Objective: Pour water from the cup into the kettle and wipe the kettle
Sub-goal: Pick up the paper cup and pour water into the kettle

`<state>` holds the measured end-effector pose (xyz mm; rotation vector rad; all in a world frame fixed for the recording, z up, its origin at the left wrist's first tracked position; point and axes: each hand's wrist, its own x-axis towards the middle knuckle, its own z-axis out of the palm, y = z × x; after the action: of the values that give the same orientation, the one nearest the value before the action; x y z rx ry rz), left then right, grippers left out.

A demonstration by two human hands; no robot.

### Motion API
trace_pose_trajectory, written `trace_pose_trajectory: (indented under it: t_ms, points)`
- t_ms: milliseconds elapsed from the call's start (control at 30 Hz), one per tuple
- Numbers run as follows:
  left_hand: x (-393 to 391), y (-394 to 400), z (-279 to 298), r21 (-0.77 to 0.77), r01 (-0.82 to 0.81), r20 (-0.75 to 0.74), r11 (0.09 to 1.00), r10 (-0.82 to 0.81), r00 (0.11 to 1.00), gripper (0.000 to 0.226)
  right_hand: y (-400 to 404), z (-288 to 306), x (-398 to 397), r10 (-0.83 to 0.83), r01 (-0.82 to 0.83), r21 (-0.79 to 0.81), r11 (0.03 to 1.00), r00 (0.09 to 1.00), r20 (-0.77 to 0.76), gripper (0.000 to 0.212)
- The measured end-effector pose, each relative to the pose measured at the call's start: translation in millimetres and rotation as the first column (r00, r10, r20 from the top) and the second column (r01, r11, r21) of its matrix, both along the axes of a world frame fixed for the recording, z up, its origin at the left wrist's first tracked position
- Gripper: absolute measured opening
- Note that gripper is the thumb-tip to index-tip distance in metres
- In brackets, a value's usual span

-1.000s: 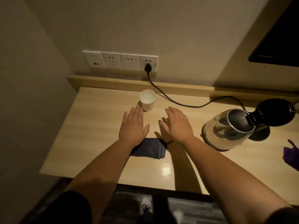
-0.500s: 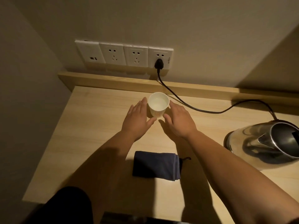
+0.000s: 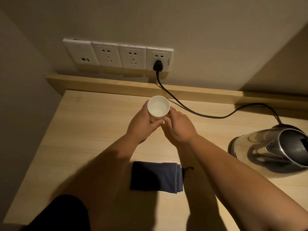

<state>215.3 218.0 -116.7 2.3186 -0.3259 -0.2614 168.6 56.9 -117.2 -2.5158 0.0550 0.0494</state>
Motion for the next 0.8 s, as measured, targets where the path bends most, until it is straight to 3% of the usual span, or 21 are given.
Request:
trace_pose_trajectory:
  t_ms: [367,800]
  points:
    - [-23,-6,34,-0.125,-0.073,-0.052,0.989,0.067,0.996,0.085,-2,34,-23,-0.027,0.026,0.027,0.999,1.000,0.008,0.052]
    - [-98,-8,82,-0.140,-0.009,-0.072,0.990,-0.001,0.997,0.085,-22,83,-120,-0.037,0.036,-0.127,0.991,0.999,-0.008,0.058]
